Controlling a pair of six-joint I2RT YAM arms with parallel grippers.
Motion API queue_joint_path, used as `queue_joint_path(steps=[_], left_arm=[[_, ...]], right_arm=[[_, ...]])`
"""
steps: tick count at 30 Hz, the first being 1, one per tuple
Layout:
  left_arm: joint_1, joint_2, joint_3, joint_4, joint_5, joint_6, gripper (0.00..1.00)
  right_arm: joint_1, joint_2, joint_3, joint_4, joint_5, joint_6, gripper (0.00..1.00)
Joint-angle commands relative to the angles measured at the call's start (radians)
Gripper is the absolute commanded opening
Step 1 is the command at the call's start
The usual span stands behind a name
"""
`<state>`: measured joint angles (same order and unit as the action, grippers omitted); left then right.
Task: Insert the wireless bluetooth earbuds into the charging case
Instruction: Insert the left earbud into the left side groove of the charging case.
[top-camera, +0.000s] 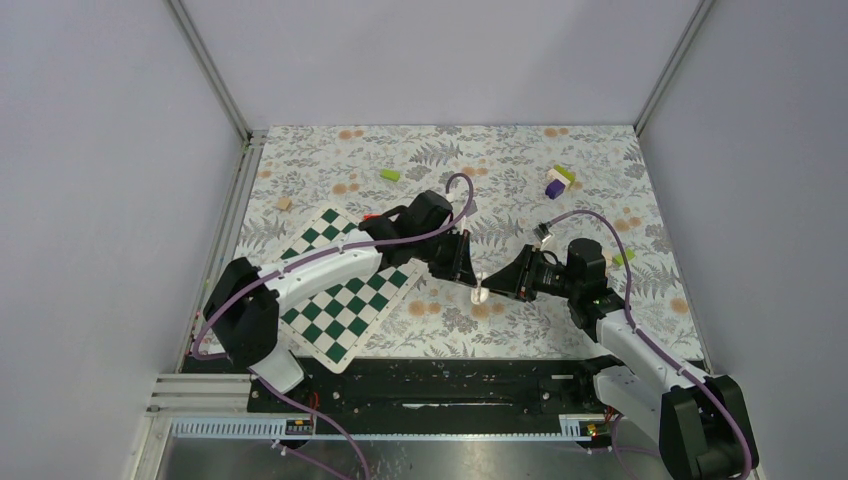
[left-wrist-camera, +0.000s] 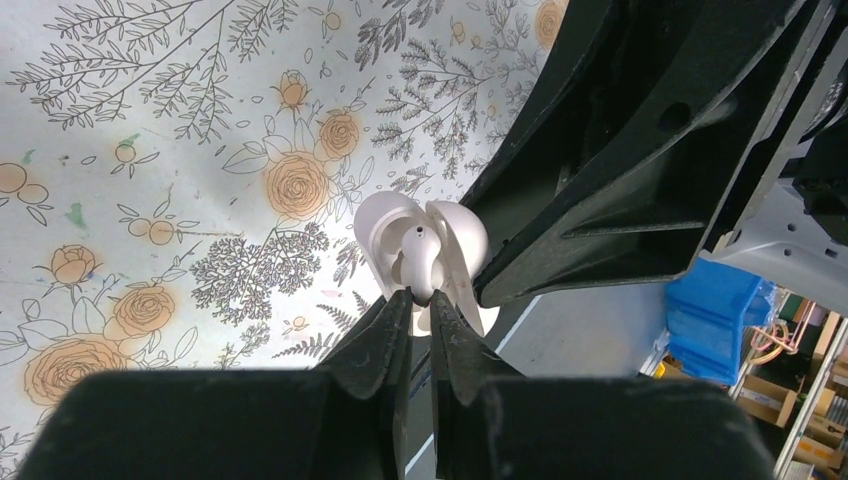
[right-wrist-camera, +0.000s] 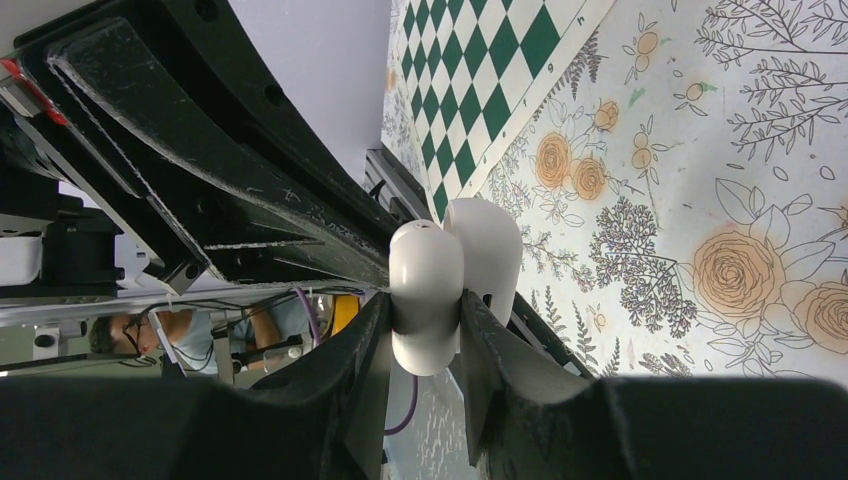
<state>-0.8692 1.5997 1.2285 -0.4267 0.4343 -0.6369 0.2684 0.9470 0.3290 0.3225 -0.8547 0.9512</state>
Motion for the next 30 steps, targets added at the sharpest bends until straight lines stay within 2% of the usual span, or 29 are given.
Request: queue_joint_path(steps=[1, 30], left_arm=[[-0.006, 0.006, 0.048, -0.020, 0.022, 0.043, 0.00], [-0.016, 0.052, 0.104, -0.083, 0.062, 0.071, 0.00]], right_arm=[[0.009, -0.013, 0.016, 0.044, -0.021, 0.003, 0.00], [0.018, -0.008, 0.011, 0.065, -0.021, 0.011, 0.00]])
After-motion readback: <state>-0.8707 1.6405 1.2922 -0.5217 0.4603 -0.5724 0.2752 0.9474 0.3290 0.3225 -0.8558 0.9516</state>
